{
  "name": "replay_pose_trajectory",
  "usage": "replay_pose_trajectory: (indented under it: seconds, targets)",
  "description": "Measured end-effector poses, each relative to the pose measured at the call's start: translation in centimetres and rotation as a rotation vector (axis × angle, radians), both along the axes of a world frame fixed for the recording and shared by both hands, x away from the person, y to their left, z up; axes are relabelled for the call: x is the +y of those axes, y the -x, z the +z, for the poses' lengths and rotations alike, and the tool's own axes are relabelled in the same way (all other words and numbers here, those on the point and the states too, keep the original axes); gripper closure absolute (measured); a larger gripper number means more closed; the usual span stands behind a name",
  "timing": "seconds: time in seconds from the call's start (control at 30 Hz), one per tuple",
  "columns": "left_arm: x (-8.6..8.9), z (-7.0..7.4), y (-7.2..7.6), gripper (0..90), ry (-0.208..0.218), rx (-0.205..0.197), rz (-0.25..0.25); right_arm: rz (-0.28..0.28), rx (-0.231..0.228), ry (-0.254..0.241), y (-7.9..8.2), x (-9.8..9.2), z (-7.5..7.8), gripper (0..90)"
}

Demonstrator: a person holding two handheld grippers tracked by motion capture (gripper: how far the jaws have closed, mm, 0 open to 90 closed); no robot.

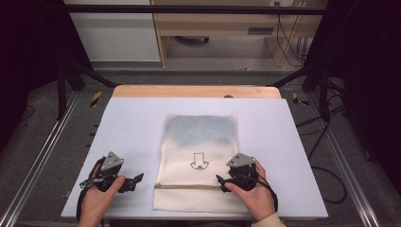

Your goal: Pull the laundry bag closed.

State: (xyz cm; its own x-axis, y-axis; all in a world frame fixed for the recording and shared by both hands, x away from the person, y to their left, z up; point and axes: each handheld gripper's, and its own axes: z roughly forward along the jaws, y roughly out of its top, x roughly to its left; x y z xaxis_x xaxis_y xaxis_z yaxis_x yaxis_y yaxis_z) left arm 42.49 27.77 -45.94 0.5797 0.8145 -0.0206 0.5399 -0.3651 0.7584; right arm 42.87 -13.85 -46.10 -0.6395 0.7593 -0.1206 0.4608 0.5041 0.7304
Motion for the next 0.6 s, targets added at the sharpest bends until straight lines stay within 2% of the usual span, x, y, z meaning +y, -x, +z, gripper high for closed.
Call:
replay_pose_trajectory:
  seconds: [0.03, 0.13, 0.23, 0.27, 0.33, 0.43, 0.5, 0.53, 0.6]
  targets:
    - [0.0, 0.0, 0.1, 3.4, 0.019, 0.002, 0.003, 0.008, 0.004, 0.002, 0.0, 0.2, 0.1, 11.6]
    - [-0.1, 0.1, 0.6, 4.0, 0.006, 0.025, 0.014, 0.041, -0.008, 0.028, 0.3, 0.9, 0.4, 14.3]
    - [0.1, 0.2, 1.2, 7.7, -0.003, 0.029, 0.002, 0.072, -0.016, 0.03, 0.6, 1.9, 0.8, 16.3]
    - [0.3, 0.3, 1.7, 9.6, 0.013, 0.036, -0.004, 0.086, -0.024, 0.033, 0.7, 2.3, 1.0, 16.9]
    - [0.6, 0.2, 2.3, 9.5, 0.076, 0.044, -0.006, 0.113, -0.038, 0.055, 0.8, 2.9, 1.3, 19.5]
    - [0.9, 0.5, 3.1, 9.5, 0.064, 0.032, 0.009, 0.159, -0.064, 0.075, 1.1, 4.0, 2.2, 20.8]
    - [0.8, 0.7, 3.8, 9.4, 0.062, 0.012, 0.018, 0.169, 0.001, 0.08, 1.1, 4.9, 2.8, 21.3]
    - [0.8, 0.8, 4.1, 8.7, 0.063, 0.006, 0.015, 0.17, 0.016, 0.081, 1.1, 5.3, 3.1, 21.1]
    - [0.6, 1.0, 4.4, 8.2, 0.056, -0.002, 0.008, 0.18, 0.001, 0.092, 1.1, 6.1, 3.6, 21.2]
